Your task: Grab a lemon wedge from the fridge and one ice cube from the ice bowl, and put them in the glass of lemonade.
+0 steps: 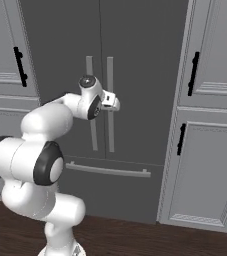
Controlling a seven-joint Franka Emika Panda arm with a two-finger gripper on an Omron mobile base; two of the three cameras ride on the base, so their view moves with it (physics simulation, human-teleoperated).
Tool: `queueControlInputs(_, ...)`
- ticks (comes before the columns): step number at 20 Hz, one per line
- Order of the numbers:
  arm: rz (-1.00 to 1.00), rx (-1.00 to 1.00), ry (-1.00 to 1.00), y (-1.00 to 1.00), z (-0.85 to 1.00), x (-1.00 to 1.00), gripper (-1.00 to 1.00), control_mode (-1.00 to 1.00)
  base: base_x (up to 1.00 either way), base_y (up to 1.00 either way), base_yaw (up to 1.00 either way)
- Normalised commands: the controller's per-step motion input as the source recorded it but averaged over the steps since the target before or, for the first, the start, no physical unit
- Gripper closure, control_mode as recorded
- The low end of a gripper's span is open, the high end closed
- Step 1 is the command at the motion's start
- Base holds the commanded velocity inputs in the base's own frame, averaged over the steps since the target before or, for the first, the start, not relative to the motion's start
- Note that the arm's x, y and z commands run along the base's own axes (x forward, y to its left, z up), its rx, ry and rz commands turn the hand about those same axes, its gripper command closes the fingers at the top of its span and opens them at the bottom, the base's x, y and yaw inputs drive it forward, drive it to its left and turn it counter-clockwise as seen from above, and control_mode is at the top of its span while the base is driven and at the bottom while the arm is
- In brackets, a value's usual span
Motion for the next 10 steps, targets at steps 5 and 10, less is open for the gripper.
queueControlInputs(5, 0.0, 0.0, 0.0, 0.0, -0.11, 0.13, -1.0, -1.0, 0.0, 0.0, 0.0)
queueControlInputs(10, 0.0, 0.01, 0.0, 0.0, -0.18, 0.31, -1.0, -1.0, 0.0, 0.0, 0.0)
